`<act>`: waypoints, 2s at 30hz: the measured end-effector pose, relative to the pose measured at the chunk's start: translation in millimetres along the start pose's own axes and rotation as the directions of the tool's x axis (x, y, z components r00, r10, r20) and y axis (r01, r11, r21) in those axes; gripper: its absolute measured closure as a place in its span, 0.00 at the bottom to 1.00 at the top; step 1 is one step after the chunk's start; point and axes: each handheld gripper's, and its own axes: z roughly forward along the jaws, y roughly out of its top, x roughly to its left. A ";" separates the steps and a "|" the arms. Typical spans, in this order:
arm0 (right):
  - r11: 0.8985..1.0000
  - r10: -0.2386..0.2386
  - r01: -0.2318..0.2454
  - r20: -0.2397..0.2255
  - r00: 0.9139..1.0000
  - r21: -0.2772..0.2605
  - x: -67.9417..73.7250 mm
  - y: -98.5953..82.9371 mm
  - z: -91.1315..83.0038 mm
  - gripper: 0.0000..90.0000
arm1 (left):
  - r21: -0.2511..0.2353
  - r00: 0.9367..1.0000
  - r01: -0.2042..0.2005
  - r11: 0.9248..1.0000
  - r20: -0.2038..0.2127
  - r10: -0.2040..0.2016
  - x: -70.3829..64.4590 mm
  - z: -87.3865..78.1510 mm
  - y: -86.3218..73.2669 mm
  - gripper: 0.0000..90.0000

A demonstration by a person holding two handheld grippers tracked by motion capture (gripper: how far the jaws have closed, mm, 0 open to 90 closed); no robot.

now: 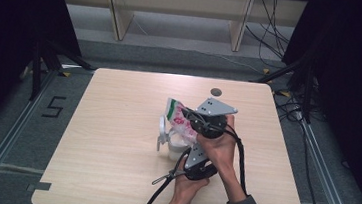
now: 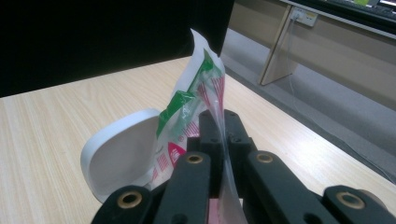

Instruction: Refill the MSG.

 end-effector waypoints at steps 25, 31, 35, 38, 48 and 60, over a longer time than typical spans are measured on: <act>1.000 0.009 -0.009 -0.006 1.000 -0.009 -1.9 0.1 -1.5 1.00 | 0.003 1.000 -0.007 1.000 -0.003 0.007 -0.2 -0.4 0.6 0.87; 1.000 0.006 -0.006 -0.016 1.000 -0.013 -2.4 0.4 -1.5 1.00 | 0.004 1.000 -0.009 1.000 -0.004 0.009 0.1 -0.5 0.8 0.87; 1.000 0.007 -0.007 -0.012 1.000 -0.016 -2.4 0.3 -1.8 1.00 | 0.004 1.000 -0.011 1.000 -0.004 0.011 0.0 -0.6 1.0 0.87; 1.000 0.012 -0.012 -0.006 1.000 -0.010 -2.4 0.4 -2.7 1.00 | 0.011 1.000 -0.010 1.000 -0.009 0.010 0.0 -0.9 1.1 0.87; 1.000 0.008 -0.009 -0.020 1.000 -0.015 -1.7 0.6 -1.1 1.00 | 0.004 1.000 -0.010 1.000 -0.004 0.010 0.3 -0.6 1.0 0.87; 1.000 0.006 -0.006 -0.011 1.000 -0.012 -1.0 0.6 -1.4 1.00 | 0.002 1.000 -0.009 1.000 -0.005 0.009 0.4 -0.8 0.9 0.87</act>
